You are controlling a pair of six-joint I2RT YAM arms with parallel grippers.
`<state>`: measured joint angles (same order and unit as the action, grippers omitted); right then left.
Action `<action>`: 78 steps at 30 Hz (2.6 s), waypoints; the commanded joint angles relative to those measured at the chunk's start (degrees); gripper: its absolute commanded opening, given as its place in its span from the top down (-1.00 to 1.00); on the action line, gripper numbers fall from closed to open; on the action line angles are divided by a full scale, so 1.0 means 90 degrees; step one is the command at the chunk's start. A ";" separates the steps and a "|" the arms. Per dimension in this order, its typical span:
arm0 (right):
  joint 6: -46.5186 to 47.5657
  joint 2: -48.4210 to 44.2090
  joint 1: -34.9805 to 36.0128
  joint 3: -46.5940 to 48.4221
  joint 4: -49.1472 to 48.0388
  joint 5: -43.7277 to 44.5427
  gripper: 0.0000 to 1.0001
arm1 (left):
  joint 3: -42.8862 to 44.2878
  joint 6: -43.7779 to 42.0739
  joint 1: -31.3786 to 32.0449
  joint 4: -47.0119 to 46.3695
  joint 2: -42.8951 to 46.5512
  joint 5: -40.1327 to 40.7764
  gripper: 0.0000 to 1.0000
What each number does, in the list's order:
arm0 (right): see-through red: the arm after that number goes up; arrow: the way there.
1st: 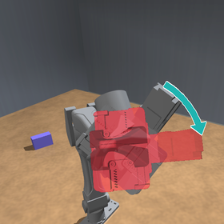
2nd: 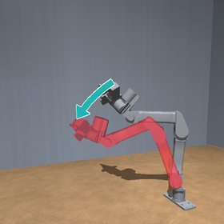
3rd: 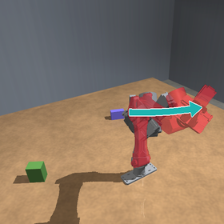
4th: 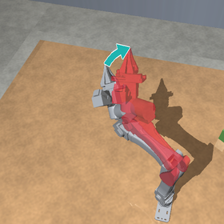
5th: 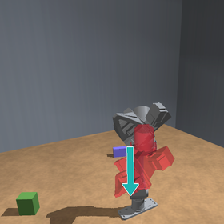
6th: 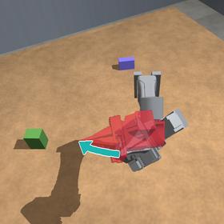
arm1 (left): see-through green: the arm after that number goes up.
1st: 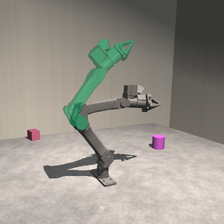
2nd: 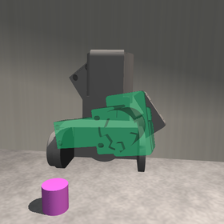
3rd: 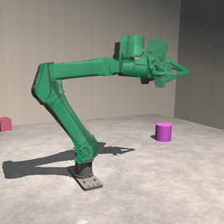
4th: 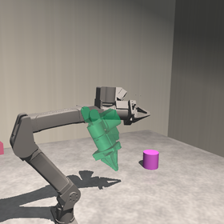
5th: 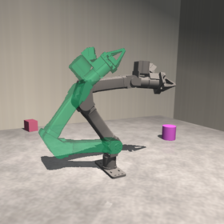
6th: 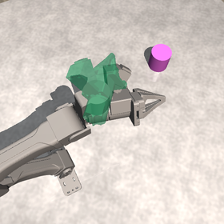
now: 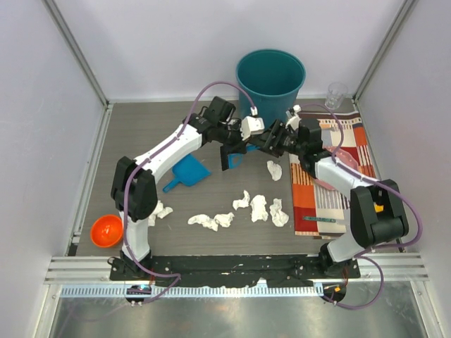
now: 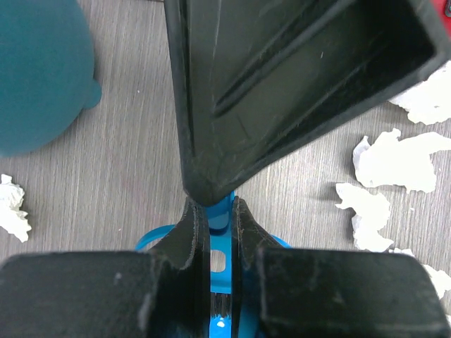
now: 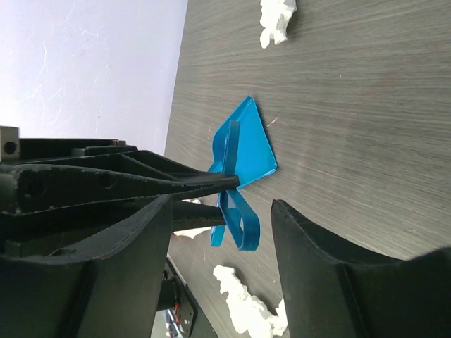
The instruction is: Sweep away the paper scraps from the table
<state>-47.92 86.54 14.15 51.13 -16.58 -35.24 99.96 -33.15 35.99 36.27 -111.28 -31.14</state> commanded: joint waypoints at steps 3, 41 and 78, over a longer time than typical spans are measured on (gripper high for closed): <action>-0.0056 0.0188 0.0185 0.0353 -0.0326 -0.0107 -0.05 | 0.0182 0.0079 -0.0004 -0.0075 0.0070 -0.0232 1.00; 0.2551 -0.1999 0.3027 -0.0281 0.1208 0.0967 0.99 | -0.3948 0.1398 -0.3062 0.1195 0.2766 0.1095 -0.64; 0.2327 -0.1552 0.4313 0.0089 0.0761 0.2861 0.99 | -0.3814 0.1613 -0.2932 -0.0008 0.2324 0.3118 1.00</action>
<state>-25.98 67.90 46.30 46.15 -4.21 -15.86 59.88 -19.38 13.78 35.31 -96.99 -3.57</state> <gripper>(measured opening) 0.145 0.103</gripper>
